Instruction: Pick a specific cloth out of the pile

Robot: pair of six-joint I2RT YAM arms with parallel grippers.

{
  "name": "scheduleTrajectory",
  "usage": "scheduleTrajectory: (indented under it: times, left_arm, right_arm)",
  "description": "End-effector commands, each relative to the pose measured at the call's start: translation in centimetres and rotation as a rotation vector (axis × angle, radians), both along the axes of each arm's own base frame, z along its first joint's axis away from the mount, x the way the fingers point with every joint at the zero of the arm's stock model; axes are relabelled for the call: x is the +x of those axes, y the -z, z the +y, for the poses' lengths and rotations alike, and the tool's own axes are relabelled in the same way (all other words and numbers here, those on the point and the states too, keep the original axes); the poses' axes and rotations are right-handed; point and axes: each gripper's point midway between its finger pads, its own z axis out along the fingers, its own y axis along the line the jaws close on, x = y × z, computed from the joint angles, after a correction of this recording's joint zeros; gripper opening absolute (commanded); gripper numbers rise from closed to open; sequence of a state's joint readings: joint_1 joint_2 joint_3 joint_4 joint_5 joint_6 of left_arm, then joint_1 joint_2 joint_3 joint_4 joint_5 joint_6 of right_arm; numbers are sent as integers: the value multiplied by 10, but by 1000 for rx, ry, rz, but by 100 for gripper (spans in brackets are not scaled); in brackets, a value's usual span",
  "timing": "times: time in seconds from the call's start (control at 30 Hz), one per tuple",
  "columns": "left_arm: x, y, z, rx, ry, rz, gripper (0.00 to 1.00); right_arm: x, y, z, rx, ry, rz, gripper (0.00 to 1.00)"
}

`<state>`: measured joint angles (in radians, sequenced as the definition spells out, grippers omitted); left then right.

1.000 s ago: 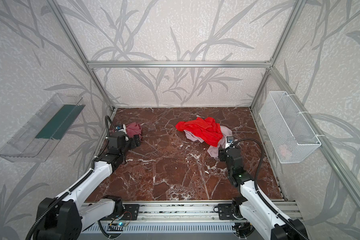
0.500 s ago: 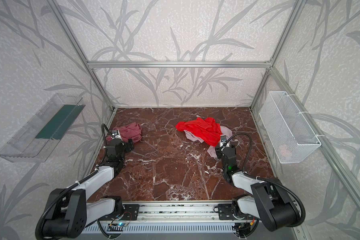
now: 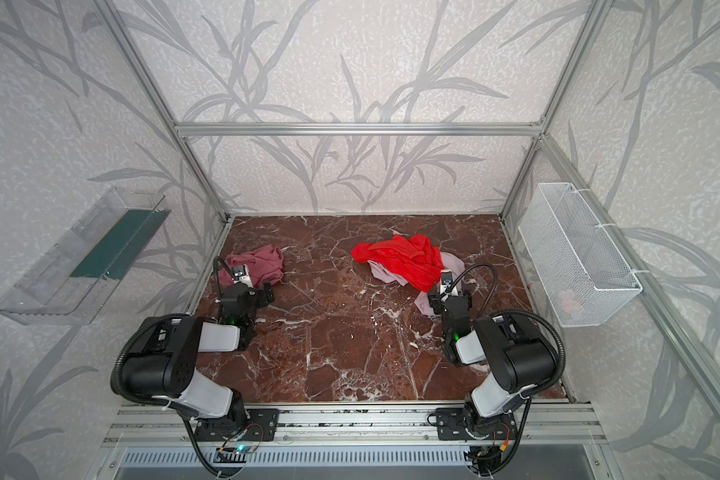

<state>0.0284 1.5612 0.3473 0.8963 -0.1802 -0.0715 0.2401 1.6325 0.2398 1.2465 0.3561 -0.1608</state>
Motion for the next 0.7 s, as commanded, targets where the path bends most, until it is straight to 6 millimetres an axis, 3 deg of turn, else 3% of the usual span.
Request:
scheduleTrajectory:
  times: [0.0, 0.13, 0.67]
  left_arm:
    - [11, -20, -1, 3, 18, -77, 96]
    - [11, -21, -1, 9, 20, -87, 97]
    - [11, -21, -1, 8, 20, -86, 96]
  right_arm:
    - [11, -9, 2, 26, -2, -13, 88]
    - [18, -7, 0, 41, -3, 12, 99]
    - [16, -9, -1, 34, 7, -2, 99]
